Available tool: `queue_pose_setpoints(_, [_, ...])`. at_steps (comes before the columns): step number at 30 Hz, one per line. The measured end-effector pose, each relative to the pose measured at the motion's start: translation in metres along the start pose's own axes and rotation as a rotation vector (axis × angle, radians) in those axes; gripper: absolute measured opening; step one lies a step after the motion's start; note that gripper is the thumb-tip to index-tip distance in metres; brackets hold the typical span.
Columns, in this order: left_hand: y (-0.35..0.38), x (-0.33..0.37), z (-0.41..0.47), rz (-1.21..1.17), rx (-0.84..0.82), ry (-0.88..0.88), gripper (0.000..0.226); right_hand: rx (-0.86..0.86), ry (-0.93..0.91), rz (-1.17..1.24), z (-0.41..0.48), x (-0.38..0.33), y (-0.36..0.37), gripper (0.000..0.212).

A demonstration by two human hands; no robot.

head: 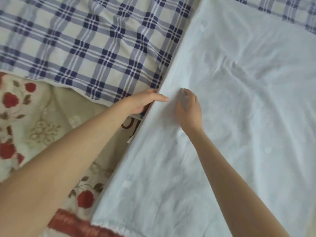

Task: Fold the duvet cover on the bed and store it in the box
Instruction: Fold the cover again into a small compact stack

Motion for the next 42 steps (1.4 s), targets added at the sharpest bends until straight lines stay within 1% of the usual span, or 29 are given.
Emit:
queue_pose_setpoints(1, [0.0,-0.014,-0.006,-0.001,0.014,-0.02,0.088,-0.066,-0.029,-0.068,-0.016,0.0,0.003,0.059])
queue_pose_setpoints(2, [0.001,-0.027,-0.013,-0.022,0.033,-0.028,0.077,-0.146,-0.073,-0.141,-0.033,0.0,0.007,0.062])
queue_pose_setpoints(3, [0.003,-0.04,-0.021,-0.034,0.052,-0.022,0.06,-0.228,-0.111,-0.2,-0.049,0.001,0.01,0.064])
queue_pose_setpoints(4, [0.003,-0.056,-0.027,-0.03,0.066,-0.019,0.051,-0.297,-0.137,-0.249,-0.067,0.001,0.014,0.067])
queue_pose_setpoints(5, [0.003,-0.071,-0.034,-0.014,0.091,-0.009,0.055,-0.349,-0.153,-0.289,-0.085,0.0,0.016,0.069])
queue_pose_setpoints(7, [0.004,-0.094,-0.045,0.014,0.129,-0.001,0.078,-0.414,-0.163,-0.323,-0.111,-0.002,0.02,0.073])
queue_pose_setpoints(8, [0.005,-0.102,-0.05,0.029,0.137,-0.001,0.083,-0.445,-0.146,-0.31,-0.122,-0.004,0.022,0.073])
queue_pose_setpoints(9, [0.007,-0.111,-0.055,0.035,0.145,-0.011,0.082,-0.473,-0.125,-0.288,-0.133,-0.006,0.023,0.073])
queue_pose_setpoints(11, [0.011,-0.117,-0.062,0.055,0.181,-0.002,0.069,-0.485,-0.102,-0.25,-0.146,-0.01,0.023,0.071])
queue_pose_setpoints(14, [0.018,-0.115,-0.076,0.12,0.291,0.09,0.052,-0.4,-0.058,-0.21,-0.147,-0.02,0.021,0.069])
queue_pose_setpoints(16, [0.021,-0.13,-0.086,0.144,0.354,0.137,0.04,-0.355,-0.058,-0.262,-0.149,-0.025,0.025,0.068])
queue_pose_setpoints(18, [0.018,-0.162,-0.1,0.157,0.458,0.18,0.017,-0.394,-0.056,-0.344,-0.16,-0.029,0.038,0.068])
queue_pose_setpoints(19, [0.016,-0.176,-0.105,0.142,0.492,0.19,0.016,-0.429,-0.065,-0.384,-0.166,-0.029,0.045,0.068])
queue_pose_setpoints(20, [0.013,-0.189,-0.11,0.133,0.502,0.181,0.019,-0.471,-0.082,-0.412,-0.174,-0.03,0.054,0.069])
queue_pose_setpoints(22, [0.01,-0.205,-0.117,0.165,0.457,0.13,0.019,-0.553,-0.122,-0.438,-0.194,-0.031,0.072,0.072])
queue_pose_setpoints(24, [0.012,-0.218,-0.125,0.265,0.381,0.069,0.022,-0.609,-0.143,-0.457,-0.216,-0.03,0.088,0.075])
queue_pose_setpoints(26, [0.014,-0.24,-0.134,0.44,0.389,0.031,0.028,-0.666,-0.156,-0.5,-0.245,-0.031,0.102,0.076])
queue_pose_setpoints(27, [0.015,-0.252,-0.139,0.558,0.425,0.021,0.026,-0.706,-0.164,-0.498,-0.262,-0.034,0.11,0.076])
queue_pose_setpoints(29, [0.017,-0.274,-0.153,0.73,0.503,0.001,0.017,-0.828,-0.183,-0.389,-0.295,-0.044,0.123,0.076])
queue_pose_setpoints(31, [0.021,-0.284,-0.165,0.775,0.605,0.009,0.017,-0.983,-0.165,-0.155,-0.319,-0.059,0.126,0.069])
queue_pose_setpoints(32, [0.025,-0.286,-0.171,0.755,0.671,0.017,0.022,-0.99,-0.073,0.02,-0.326,-0.065,0.118,0.059])
queue_pose_setpoints(33, [0.03,-0.287,-0.177,0.707,0.746,0.029,0.026,-0.914,0.058,0.172,-0.33,-0.067,0.105,0.047])
queue_pose_setpoints(34, [0.037,-0.287,-0.18,0.655,0.819,0.046,0.029,-0.746,0.151,0.245,-0.332,-0.061,0.087,0.039])
queue_pose_setpoints(35, [0.045,-0.286,-0.184,0.622,0.875,0.067,0.028,-0.539,0.196,0.231,-0.332,-0.051,0.067,0.036])
queue_pose_setpoints(37, [0.058,-0.289,-0.187,0.626,0.911,0.082,0.025,-0.138,0.243,0.049,-0.336,-0.021,0.022,0.04])
queue_pose_setpoints(38, [0.056,-0.292,-0.188,0.617,0.921,0.044,0.029,0.022,0.309,-0.041,-0.339,-0.004,0.004,0.044])
queue_pose_setpoints(39, [0.056,-0.295,-0.187,0.601,0.929,-0.006,0.036,0.159,0.426,-0.13,-0.35,0.016,-0.017,0.048])
queue_pose_setpoints(40, [0.054,-0.298,-0.185,0.589,0.948,-0.06,0.042,0.256,0.573,-0.221,-0.362,0.037,-0.034,0.052])
queue_pose_setpoints(42, [0.059,-0.306,-0.182,0.577,0.984,-0.12,0.046,0.319,0.886,-0.319,-0.392,0.078,-0.067,0.061])
Point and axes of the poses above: each hand's wrist, its own z-axis towards the middle knuckle, its own y-axis out of the palm, x = y × z, the point moved 3 cm from there along z, towards the middle knuckle, and after that the axes turned 12 degrees about -y, right-handed, at the moved point
